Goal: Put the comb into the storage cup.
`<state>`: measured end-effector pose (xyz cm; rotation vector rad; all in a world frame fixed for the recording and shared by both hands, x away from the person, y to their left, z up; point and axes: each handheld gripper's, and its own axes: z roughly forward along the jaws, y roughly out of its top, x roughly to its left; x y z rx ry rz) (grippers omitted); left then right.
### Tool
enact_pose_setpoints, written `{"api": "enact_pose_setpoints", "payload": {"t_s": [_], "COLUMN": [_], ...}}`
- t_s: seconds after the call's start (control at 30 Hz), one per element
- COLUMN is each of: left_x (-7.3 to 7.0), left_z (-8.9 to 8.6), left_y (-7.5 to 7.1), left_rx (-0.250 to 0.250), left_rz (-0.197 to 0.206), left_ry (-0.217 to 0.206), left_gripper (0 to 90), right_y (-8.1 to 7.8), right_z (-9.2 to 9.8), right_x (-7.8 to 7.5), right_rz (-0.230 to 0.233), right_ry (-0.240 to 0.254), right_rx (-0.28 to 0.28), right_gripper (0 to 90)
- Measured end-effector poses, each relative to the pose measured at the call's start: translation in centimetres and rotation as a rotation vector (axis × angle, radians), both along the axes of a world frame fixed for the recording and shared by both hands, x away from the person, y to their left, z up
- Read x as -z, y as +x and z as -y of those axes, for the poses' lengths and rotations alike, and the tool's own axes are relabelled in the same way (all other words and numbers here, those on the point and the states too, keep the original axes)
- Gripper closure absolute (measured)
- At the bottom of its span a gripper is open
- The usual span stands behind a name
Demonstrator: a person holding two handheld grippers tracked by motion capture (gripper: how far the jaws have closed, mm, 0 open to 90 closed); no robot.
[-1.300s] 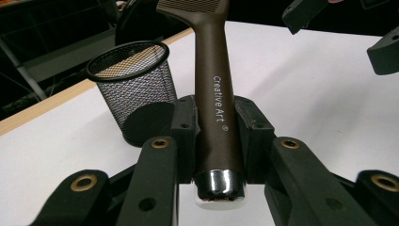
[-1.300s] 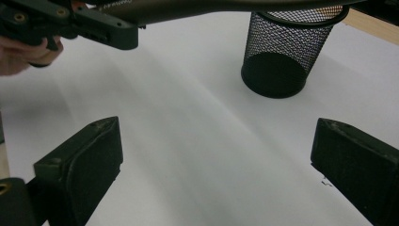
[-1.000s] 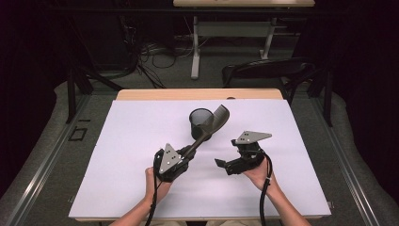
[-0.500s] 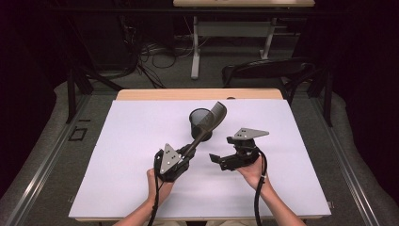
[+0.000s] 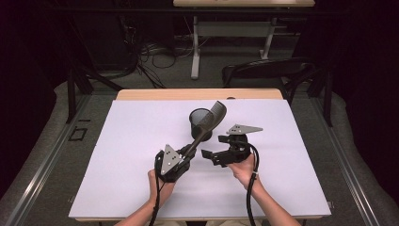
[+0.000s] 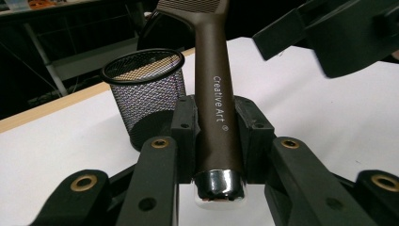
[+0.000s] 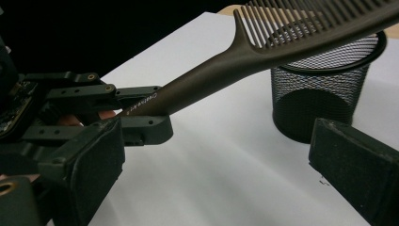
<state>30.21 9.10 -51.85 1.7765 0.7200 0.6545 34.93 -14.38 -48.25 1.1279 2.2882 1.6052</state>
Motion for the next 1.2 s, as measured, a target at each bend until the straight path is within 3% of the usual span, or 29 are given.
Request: {"api": "enact_pose_setpoints", "payload": {"t_s": [0.27, 0.53, 0.97, 1.13, 1.2], "left_x": [0.1, 0.3, 0.3, 0.3, 0.4], "left_z": [0.0, 0.0, 0.0, 0.1, 0.1], "left_y": [0.1, 0.2, 0.3, 0.3, 0.4], "left_rx": [0.0, 0.003, -0.004, -0.01, -0.009], "left_rz": [-0.002, -0.011, -0.006, -0.003, -0.004], "left_ry": [-0.004, -0.007, -0.006, 0.008, 0.01], "left_gripper": [72.6, 72.5, 72.5, 72.4, 72.2], "right_y": [1.0, 1.9, 3.2, 3.4, 3.5], "right_z": [-1.0, -1.6, -1.9, -1.8, -1.5], "right_x": [0.4, 0.7, 0.9, 1.2, 1.4], "right_rz": [-0.041, -0.064, -0.165, -0.199, -0.234], "right_ry": [0.073, 0.145, 0.287, 0.339, 0.366], "right_rx": [-0.002, 0.027, 0.12, 0.134, 0.133], "right_gripper": [6.4, 16.3, 45.5, 56.5, 59.6]}}
